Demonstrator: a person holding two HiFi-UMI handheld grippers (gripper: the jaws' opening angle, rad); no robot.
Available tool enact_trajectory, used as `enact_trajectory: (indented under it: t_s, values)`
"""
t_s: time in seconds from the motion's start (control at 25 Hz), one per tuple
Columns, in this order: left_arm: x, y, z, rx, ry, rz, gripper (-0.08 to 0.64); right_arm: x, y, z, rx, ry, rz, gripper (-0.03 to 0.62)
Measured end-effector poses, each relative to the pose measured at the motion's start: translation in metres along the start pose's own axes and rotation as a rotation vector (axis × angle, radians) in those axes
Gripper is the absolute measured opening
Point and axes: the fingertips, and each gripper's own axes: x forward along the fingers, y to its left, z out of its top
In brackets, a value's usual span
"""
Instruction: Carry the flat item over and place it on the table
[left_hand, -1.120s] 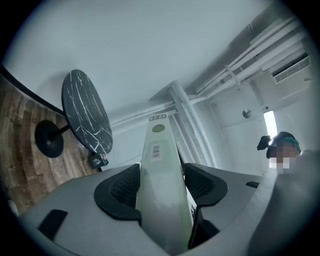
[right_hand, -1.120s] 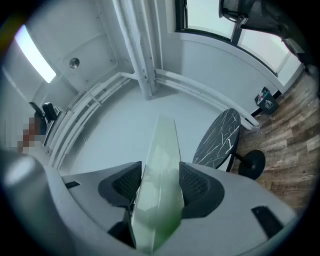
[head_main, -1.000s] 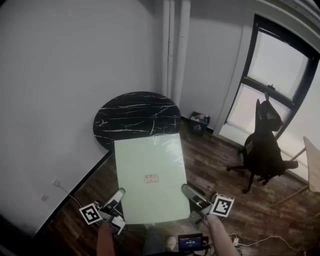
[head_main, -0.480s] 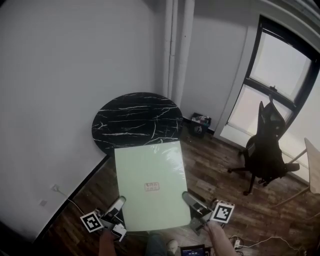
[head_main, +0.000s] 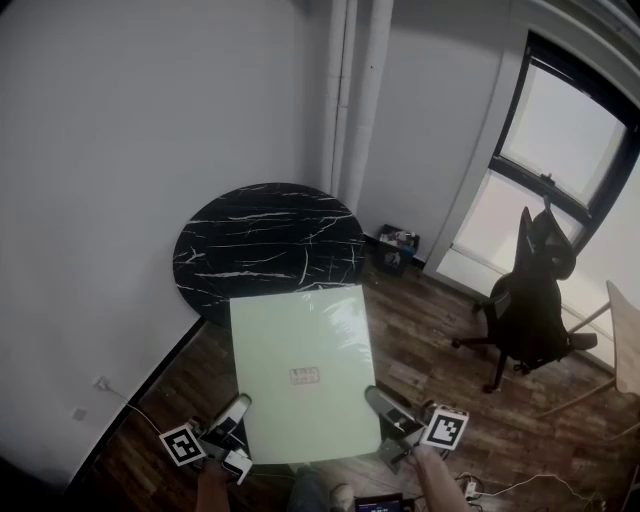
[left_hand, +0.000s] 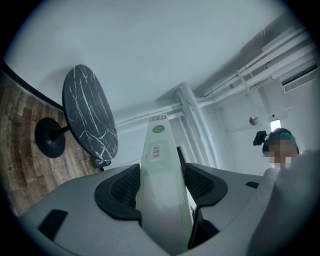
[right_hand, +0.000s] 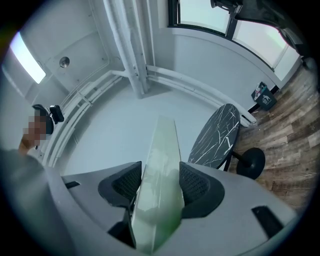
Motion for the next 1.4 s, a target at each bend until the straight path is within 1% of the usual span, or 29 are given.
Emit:
enact_trajectory:
  t_s: [0.2,0.52,0.8,1.08,1.24,1.4]
  values:
    - [0.025,0.022,0.034,-0.015,0.001,-0.005,0.275,0.037,-0.019,0.018,0.004,0.002,-0.017,0.224]
    - [0.059,0.055,0.11,-0.011,0.008,-0.013,0.275,0.117,-0.043,0.043,0.003,-0.013,-0.006,0.224]
    - [0.081,0.074,0.156,-0.019,0.016,-0.014,0.273,0.166,-0.055,0.06,0.0,-0.025,-0.005,0.224]
    - [0.1,0.087,0.182,-0.034,0.026,-0.033,0.272,0.19,-0.069,0.071,0.01,-0.042,-0.013,0.224]
    - [0.114,0.093,0.19,-0.038,0.032,-0.025,0.272,0.198,-0.079,0.083,0.018,-0.042,-0.028,0.224]
    - [0.131,0.103,0.2,-0.028,0.036,-0.02,0.272,0.212,-0.092,0.096,0.021,-0.044,-0.019,0.224]
